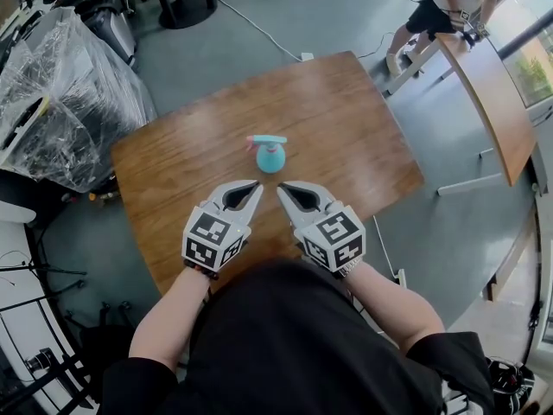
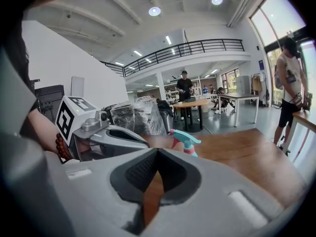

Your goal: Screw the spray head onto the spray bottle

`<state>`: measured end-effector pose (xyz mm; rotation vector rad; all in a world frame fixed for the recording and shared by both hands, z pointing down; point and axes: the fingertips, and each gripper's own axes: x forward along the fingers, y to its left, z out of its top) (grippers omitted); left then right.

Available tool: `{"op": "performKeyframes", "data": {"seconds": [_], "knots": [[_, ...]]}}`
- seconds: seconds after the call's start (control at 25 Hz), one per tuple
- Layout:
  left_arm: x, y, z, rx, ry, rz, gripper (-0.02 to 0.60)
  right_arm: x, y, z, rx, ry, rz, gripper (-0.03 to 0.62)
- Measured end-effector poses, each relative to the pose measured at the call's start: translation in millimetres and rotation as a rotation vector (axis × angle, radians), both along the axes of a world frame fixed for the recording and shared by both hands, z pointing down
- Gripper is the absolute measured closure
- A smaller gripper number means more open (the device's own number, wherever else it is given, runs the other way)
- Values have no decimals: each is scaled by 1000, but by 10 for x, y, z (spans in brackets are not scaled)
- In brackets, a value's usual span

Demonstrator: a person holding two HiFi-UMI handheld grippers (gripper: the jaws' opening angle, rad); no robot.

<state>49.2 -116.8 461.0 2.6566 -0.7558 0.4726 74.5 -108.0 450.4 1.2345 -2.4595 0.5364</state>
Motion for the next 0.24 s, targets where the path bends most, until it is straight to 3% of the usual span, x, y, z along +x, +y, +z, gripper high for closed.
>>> {"op": "performKeyframes", "data": {"seconds": [0.24], "knots": [[13,-11,13,-3,-1,-9,566,25,-13,4,0,6,-4,602]]}}
